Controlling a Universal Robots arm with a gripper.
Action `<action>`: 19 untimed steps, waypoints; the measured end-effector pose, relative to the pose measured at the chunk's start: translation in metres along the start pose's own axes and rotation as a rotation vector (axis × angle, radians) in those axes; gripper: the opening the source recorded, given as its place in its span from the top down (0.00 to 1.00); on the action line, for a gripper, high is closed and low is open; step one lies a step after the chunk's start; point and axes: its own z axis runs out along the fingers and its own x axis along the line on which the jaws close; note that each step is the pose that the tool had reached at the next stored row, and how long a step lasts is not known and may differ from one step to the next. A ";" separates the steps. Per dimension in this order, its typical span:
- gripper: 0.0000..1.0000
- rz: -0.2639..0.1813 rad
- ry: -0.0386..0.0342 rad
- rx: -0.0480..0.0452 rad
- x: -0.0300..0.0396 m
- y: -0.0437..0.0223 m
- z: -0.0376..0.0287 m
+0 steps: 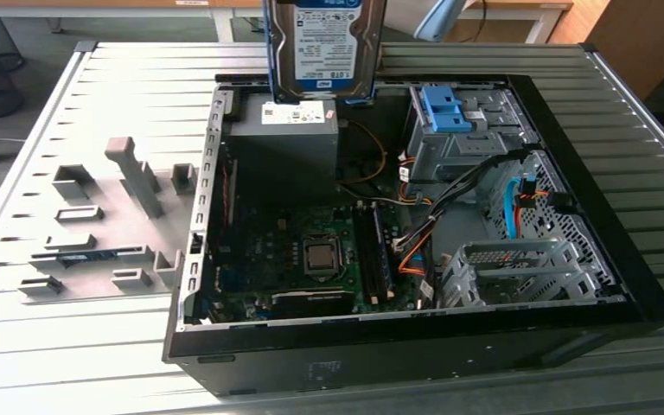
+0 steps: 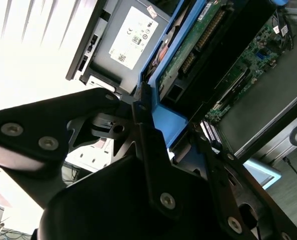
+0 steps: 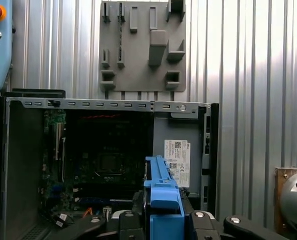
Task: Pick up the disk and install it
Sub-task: 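Pick up the disk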
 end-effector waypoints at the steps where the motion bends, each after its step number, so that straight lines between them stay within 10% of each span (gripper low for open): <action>1: 0.63 0.000 0.0002 -0.0001 0.0026 0.0000 0.0001; 11: 0.63 0.001 0.0001 0.0000 0.0280 -0.0006 0.0013; 19: 0.63 0.001 0.0000 0.0000 0.0318 -0.0238 0.0025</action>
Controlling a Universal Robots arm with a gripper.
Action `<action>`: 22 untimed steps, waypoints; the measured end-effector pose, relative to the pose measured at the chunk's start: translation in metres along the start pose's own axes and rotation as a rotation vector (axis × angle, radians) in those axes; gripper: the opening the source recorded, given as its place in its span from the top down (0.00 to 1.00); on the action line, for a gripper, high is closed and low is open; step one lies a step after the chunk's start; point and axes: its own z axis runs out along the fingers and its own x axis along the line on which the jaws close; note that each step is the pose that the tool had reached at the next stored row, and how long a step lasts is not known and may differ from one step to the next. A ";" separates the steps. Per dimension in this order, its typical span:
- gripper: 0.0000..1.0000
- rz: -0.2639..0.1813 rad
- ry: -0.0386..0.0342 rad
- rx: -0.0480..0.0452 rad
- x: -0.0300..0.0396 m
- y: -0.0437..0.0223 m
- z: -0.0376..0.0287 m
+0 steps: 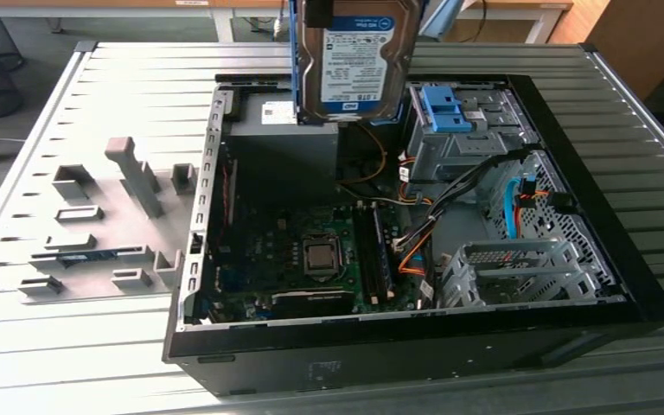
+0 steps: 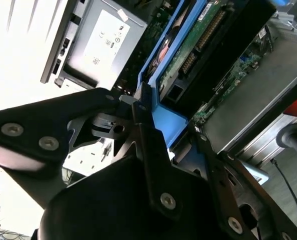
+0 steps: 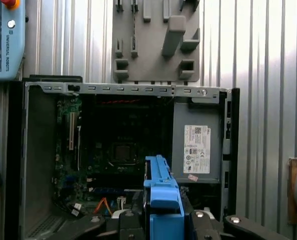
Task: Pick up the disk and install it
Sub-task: 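Pick up the disk, then insert the disk into the insertion slot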
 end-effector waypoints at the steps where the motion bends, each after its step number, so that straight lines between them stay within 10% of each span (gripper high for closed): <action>1: 0.63 0.000 0.0002 0.0000 0.0017 -0.0003 0.0005; 22: 0.63 0.000 0.0001 0.0000 0.0089 -0.0004 0.0019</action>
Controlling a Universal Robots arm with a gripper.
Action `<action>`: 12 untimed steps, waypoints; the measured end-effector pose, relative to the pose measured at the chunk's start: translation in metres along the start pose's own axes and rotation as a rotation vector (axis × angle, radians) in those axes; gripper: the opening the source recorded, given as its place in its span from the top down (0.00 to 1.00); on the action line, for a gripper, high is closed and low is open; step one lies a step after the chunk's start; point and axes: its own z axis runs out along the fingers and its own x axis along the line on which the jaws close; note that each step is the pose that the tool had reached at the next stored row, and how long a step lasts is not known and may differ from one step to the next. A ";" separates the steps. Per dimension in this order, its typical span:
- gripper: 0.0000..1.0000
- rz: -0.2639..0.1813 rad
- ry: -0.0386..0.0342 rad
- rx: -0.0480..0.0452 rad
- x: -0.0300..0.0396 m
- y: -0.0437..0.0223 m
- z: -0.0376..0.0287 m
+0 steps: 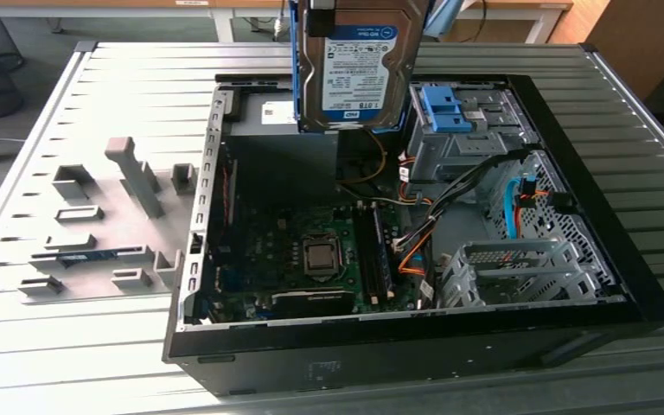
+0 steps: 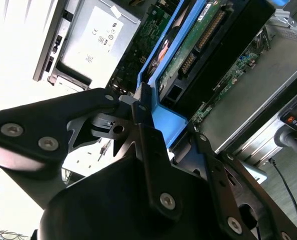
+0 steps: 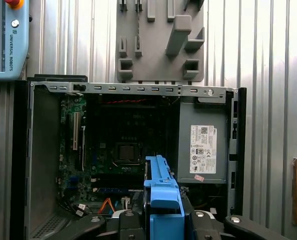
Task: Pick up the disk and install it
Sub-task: 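Insert the disk into the insertion slot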
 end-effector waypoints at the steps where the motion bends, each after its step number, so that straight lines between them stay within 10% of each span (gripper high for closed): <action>1: 0.63 0.000 0.0000 0.0000 0.0000 0.0000 0.0000; 12: 0.63 0.000 -0.0001 0.0001 0.0003 -0.0141 -0.0001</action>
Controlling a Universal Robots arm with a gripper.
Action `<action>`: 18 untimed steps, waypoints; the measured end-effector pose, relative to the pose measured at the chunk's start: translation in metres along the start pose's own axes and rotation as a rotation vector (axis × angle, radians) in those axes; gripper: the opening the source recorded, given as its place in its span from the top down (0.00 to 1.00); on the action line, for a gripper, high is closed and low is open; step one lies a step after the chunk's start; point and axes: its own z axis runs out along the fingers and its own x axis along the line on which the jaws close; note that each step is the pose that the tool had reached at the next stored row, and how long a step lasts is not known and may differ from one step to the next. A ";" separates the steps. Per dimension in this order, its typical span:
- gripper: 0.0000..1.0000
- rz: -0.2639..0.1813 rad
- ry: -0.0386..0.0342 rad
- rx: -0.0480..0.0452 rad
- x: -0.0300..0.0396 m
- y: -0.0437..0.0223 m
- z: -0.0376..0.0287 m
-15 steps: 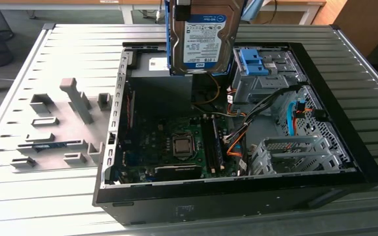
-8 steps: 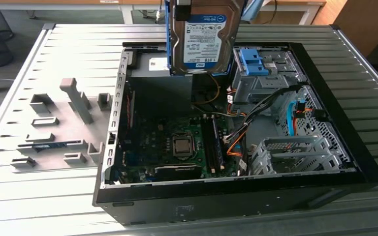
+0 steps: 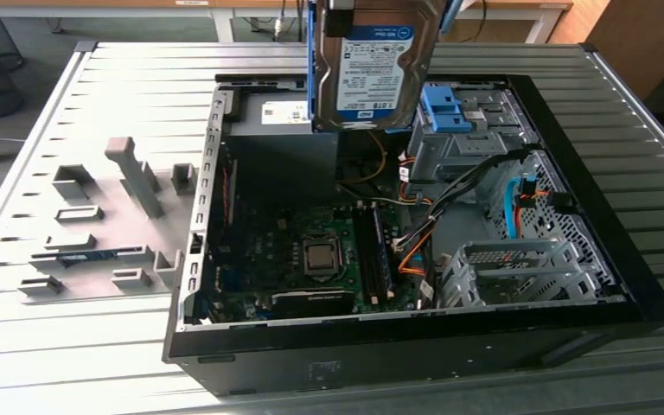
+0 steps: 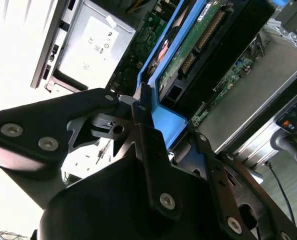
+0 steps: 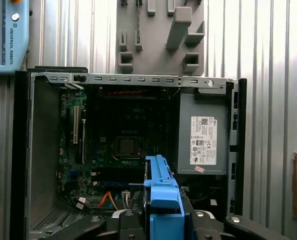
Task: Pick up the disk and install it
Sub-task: 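Insert the disk into the insertion slot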
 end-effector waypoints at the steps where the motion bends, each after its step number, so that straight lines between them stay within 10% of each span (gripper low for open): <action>1: 0.63 0.000 0.0000 -0.0001 0.0004 -0.0001 0.0000; 18: 0.63 0.000 0.0001 -0.0008 0.0234 -0.0075 -0.0001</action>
